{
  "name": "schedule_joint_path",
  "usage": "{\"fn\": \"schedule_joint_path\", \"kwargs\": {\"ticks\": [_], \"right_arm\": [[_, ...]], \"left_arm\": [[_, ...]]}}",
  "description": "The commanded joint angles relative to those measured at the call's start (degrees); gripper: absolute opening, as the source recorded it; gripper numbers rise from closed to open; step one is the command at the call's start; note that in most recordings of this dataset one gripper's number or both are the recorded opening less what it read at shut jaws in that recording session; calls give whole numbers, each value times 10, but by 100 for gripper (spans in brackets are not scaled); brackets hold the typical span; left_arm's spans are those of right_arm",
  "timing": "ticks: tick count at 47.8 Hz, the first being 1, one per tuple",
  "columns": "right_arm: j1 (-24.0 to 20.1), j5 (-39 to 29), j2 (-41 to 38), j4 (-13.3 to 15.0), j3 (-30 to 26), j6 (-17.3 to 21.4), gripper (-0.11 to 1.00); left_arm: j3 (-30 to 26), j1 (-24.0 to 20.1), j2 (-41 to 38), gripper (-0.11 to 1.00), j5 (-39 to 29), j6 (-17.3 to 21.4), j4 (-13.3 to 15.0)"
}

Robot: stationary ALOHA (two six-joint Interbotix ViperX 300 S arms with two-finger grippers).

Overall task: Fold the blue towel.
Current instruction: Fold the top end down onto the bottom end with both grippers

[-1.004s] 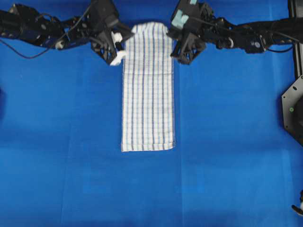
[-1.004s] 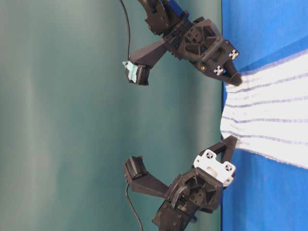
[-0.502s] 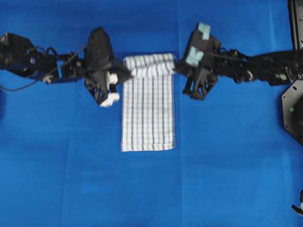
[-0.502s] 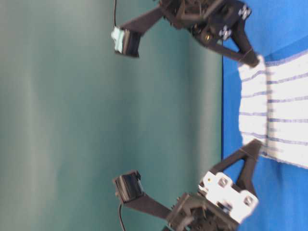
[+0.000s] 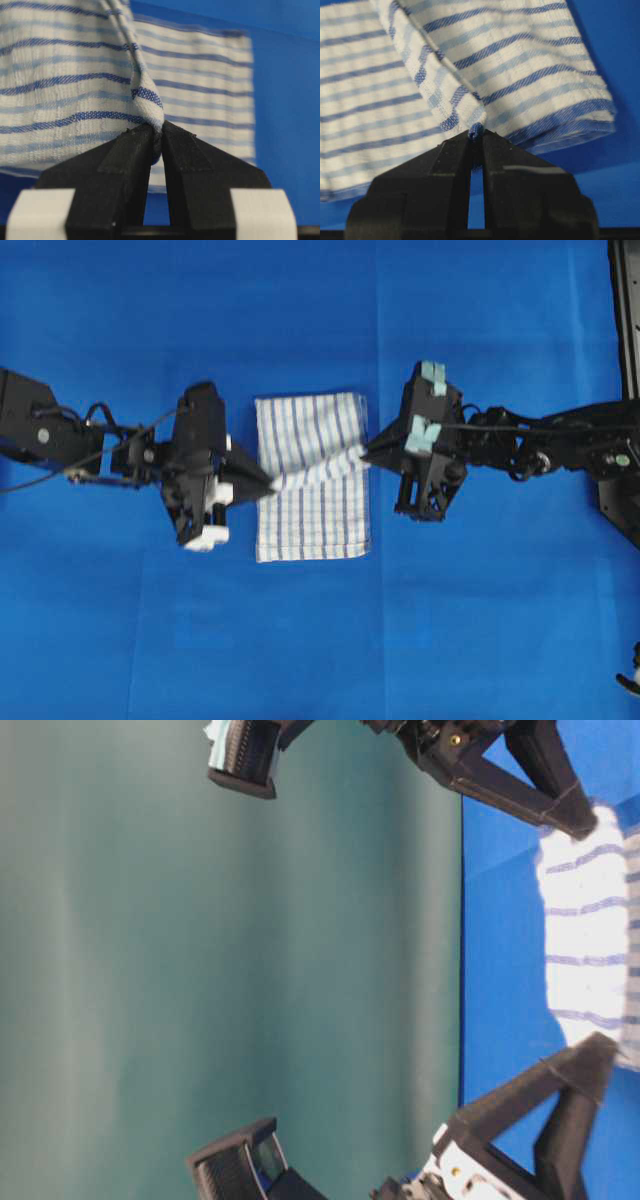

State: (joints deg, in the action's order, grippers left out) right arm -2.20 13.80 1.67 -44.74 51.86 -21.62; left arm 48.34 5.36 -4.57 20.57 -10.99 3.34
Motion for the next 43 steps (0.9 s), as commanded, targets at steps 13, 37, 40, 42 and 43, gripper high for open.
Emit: {"fn": "schedule_joint_path", "kwargs": {"ticks": [13,37,40,42,43], "right_arm": [[-62,4,13,-42,-7,-2,6],[-85,2,8,-48,-13,-4,5],[-85,2,6,-48,-14,-4,5],[-85,1,6,-48,-14,-4,6],[-85,1,6,-48,-15,-4,5]], "left_arm": [[-13,57,14,5,3,-1,-1],[-18,62,11,5,-18,0,-1],[-18,62,11,5,-21,0,-1],[-18,62,11,5,-24,0,-1],[-18,62,11,5,-25,0,-2]]}}
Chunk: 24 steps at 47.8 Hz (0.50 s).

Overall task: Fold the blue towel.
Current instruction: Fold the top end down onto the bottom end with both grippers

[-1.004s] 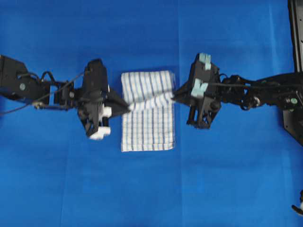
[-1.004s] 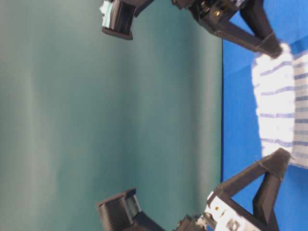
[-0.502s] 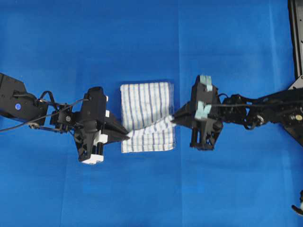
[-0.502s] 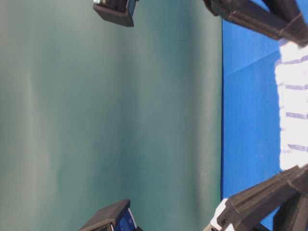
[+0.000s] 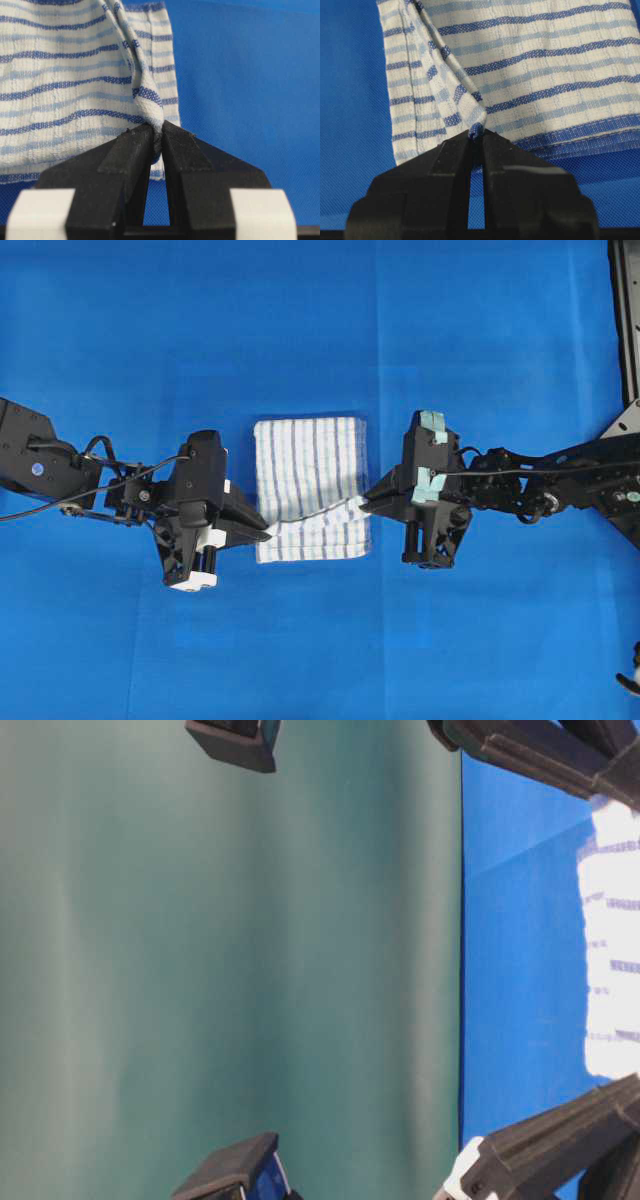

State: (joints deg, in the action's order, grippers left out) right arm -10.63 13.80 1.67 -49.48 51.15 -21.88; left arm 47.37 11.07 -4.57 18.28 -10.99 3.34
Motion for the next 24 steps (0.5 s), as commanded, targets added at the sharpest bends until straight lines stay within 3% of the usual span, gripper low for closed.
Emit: {"fn": "schedule_joint_path", "kwargs": {"ticks": [1,14,19,24], "right_arm": [[-1,0,6,-1,-8,-1,6],[-1,-1,-4,-1,-10,0,10],[-3,-2,-11,-2,-16,0,31],[-5,-2,-11,-1,-20,-1,61]], "left_arm": [[-8,5,11,5,-2,0,-1],[-3,5,10,6,-3,2,-1],[-3,5,5,9,-4,0,-1],[-3,5,6,33,-5,0,-1]]}}
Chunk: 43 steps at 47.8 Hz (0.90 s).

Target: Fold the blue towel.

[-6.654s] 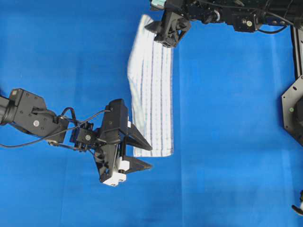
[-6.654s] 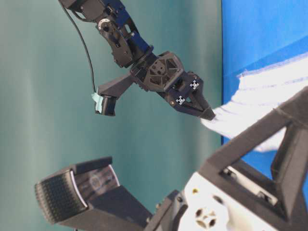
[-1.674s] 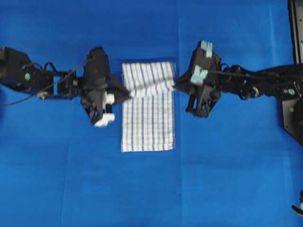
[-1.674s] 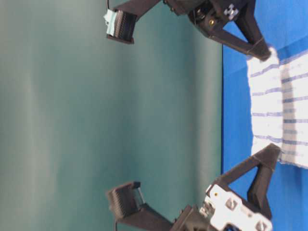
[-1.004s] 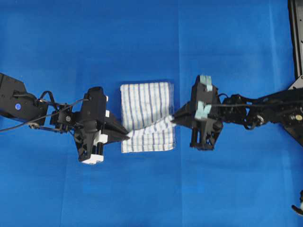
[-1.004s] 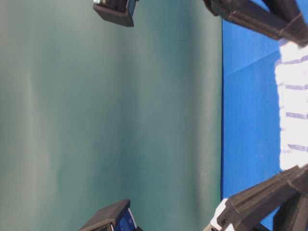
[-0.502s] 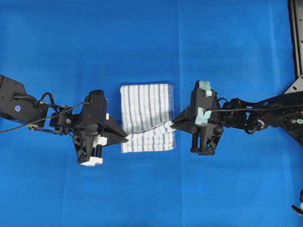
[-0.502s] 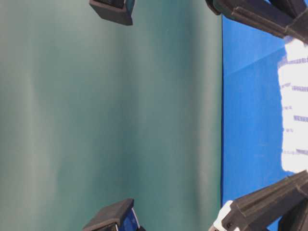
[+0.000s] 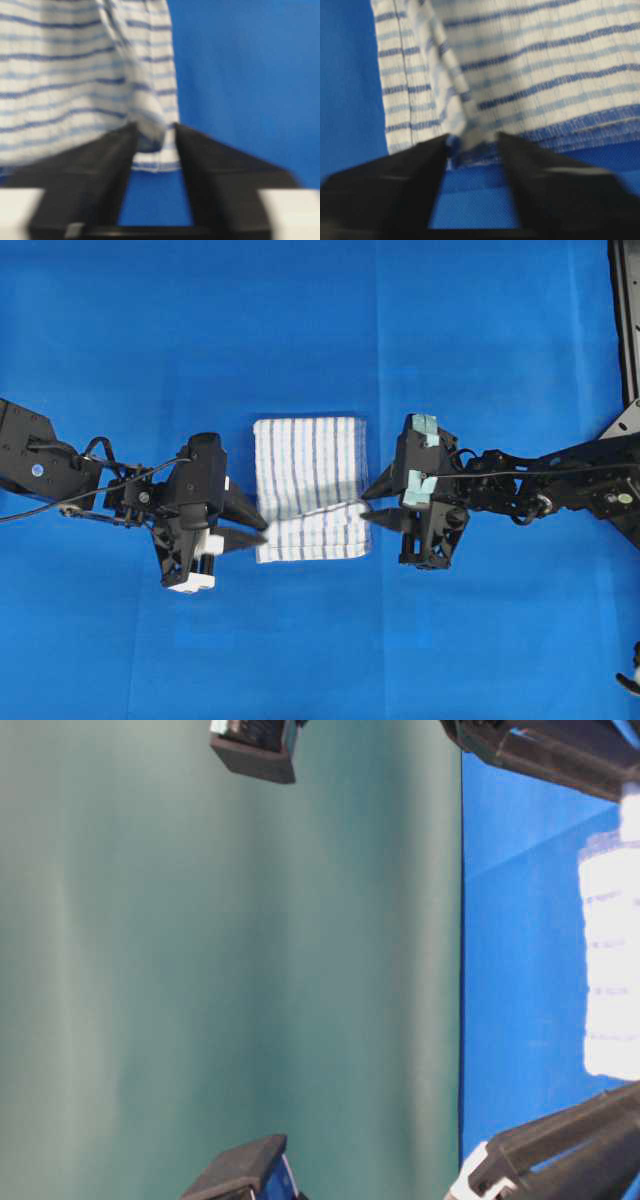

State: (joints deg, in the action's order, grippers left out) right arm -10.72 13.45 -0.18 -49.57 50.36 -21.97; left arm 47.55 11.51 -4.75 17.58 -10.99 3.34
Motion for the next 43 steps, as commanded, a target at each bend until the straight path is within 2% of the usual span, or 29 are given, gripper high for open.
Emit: {"fn": "schedule_joint_path", "kwargs": {"ticks": [1,5,8,10,21,34,43], "right_arm": [[-4,2,8,0,-11,0,69],[-6,2,10,0,-10,1,86],[-7,2,16,0,-10,0,88],[-8,2,21,0,-11,-1,86],[-10,-4,78,14,-3,-13,86],[-4,-13,191,22,33,-69,86],[1,-13,288,22,82,-91,85]], "left_arm": [[-4,1,8,40,2,0,-1],[-3,1,12,65,-4,1,-1],[-2,1,17,82,-13,1,-1],[-1,1,23,86,-21,2,-1],[0,1,69,73,-70,5,-1],[6,1,163,73,-142,22,-4],[47,1,250,72,-150,44,-4]]}}
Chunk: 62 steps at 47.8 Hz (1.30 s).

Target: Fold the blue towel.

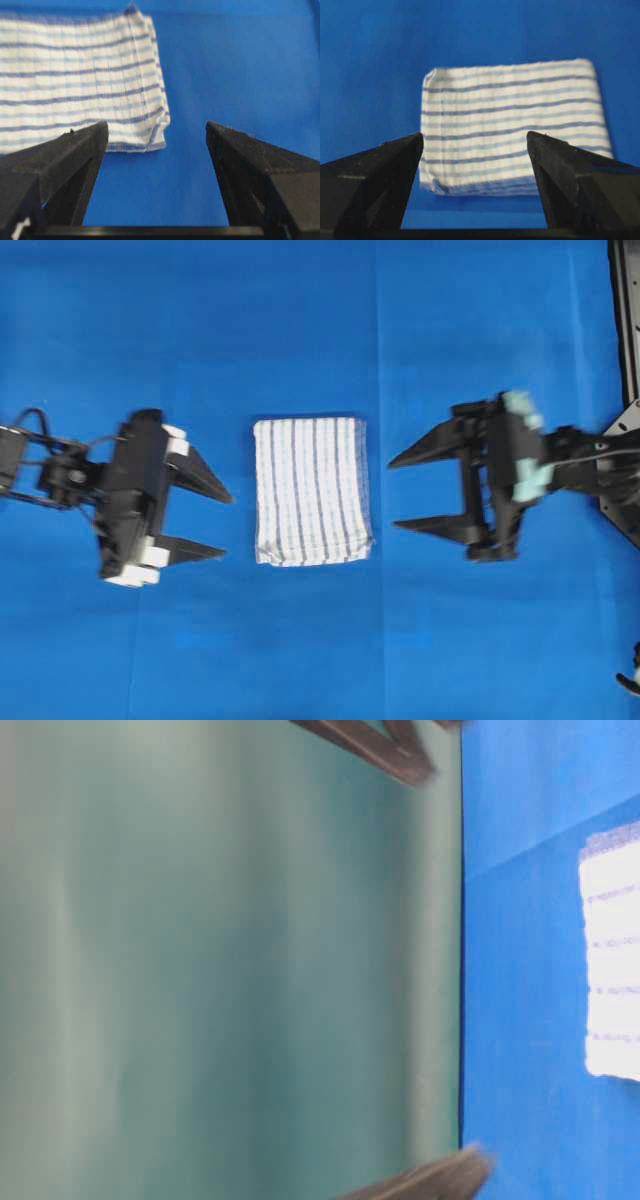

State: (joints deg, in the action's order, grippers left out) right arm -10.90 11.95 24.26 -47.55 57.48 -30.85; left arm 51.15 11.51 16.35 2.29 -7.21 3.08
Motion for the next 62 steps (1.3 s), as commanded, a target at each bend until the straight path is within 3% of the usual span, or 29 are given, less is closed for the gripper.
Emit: {"fn": "schedule_joint_path", "kwargs": {"ticks": [1,15,27,36,47,62], "right_arm": [[3,2,54,2,17,-4,85],[5,4,194,2,108,-34,85],[5,10,272,3,171,-44,85],[5,30,296,0,210,-46,85],[5,78,293,-25,251,-42,85],[5,82,279,-31,257,-41,85]], "left_arm": [[21,1,52,72,4,10,-2],[127,-2,192,71,66,55,-2],[199,-22,291,71,71,89,-2],[248,-44,349,71,71,89,-2],[301,-55,410,71,72,87,-2],[338,-56,470,71,72,86,-1]]}}
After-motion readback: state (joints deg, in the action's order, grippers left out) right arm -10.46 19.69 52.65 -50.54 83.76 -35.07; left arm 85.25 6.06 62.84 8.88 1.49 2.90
